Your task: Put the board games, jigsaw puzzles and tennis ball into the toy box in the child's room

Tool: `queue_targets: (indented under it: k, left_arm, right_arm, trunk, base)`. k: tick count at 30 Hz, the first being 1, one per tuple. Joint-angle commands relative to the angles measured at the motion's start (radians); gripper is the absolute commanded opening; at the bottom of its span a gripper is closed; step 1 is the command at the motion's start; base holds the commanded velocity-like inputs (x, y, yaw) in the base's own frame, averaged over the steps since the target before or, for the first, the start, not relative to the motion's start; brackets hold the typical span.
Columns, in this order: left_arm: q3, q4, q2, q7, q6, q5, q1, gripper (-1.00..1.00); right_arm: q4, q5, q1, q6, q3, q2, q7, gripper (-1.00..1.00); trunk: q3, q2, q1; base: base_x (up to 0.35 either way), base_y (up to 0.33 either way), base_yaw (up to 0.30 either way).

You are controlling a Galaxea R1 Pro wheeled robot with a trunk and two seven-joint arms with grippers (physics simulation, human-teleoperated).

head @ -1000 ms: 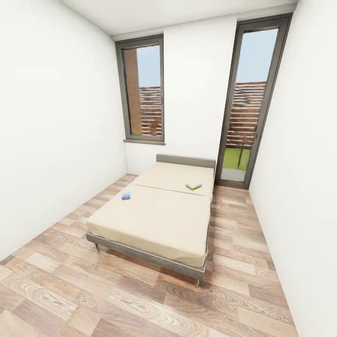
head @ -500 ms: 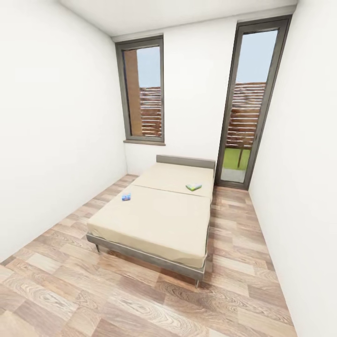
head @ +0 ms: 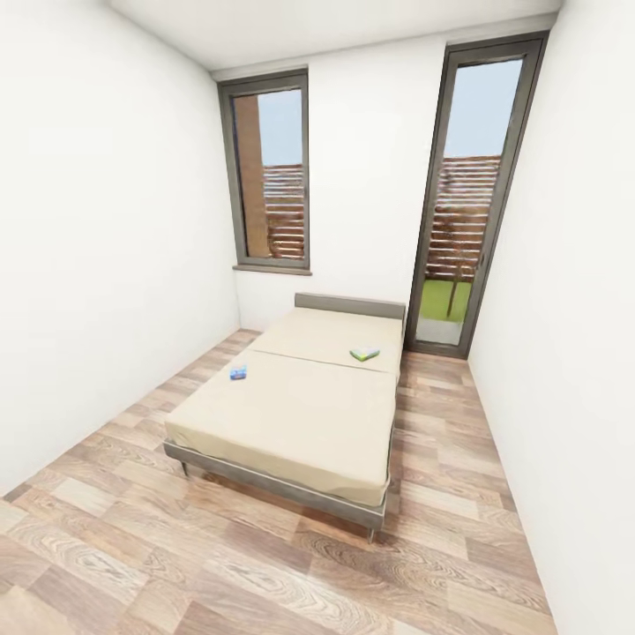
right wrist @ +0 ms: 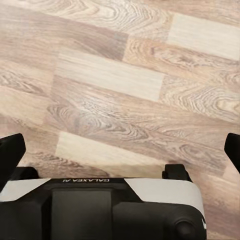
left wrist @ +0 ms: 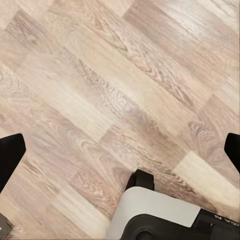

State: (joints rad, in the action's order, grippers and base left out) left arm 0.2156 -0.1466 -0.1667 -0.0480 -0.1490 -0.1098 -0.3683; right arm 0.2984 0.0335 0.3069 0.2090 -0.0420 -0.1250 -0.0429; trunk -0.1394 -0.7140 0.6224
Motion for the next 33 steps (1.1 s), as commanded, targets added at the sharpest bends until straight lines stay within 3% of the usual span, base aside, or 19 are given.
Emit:
queue_targets:
  k: [1,14,24,29,33]
  left_arm:
    - [-0.001,-0.002,-0.002,-0.003,-0.005,-0.011,-0.003,1.0]
    - [0.0,-0.001,-0.028,0.023,0.065,-0.014,-0.013,1.0]
    - [-0.008,-0.001,-0.025,0.042,0.079,-0.007,-0.014,1.0]
    - [-0.009,0.0,-0.023,0.043,0.122,-0.006,-0.013,1.0]
    - [-0.009,0.005,-0.023,0.043,0.197,-0.011,-0.012,1.0]
  right_arm:
    - [0.003,0.004,0.006,0.005,-0.004,-0.002,-0.002,1.0]
    - [0.015,0.003,0.026,-0.028,0.004,-0.01,-0.003,1.0]
    - [0.015,0.003,0.025,-0.044,0.006,-0.013,-0.015,1.0]
    - [0.012,0.0,0.025,-0.052,0.007,-0.023,-0.06,1.0]
    - [0.01,-0.001,0.024,-0.056,0.008,-0.031,-0.09,1.0]
  trunk:
    - [0.002,0.006,-0.004]
    - [0.042,0.097,-0.054]
    - [0.074,0.167,-0.092]
    - [0.074,0.167,-0.092]
    - [0.074,0.167,-0.092]
  base:
    - [0.0,0.0,0.0]
    - [0.0,0.0,0.0]
    - [0.0,0.0,0.129]
    - [0.0,0.0,0.277]
    - [0.0,0.0,0.29]
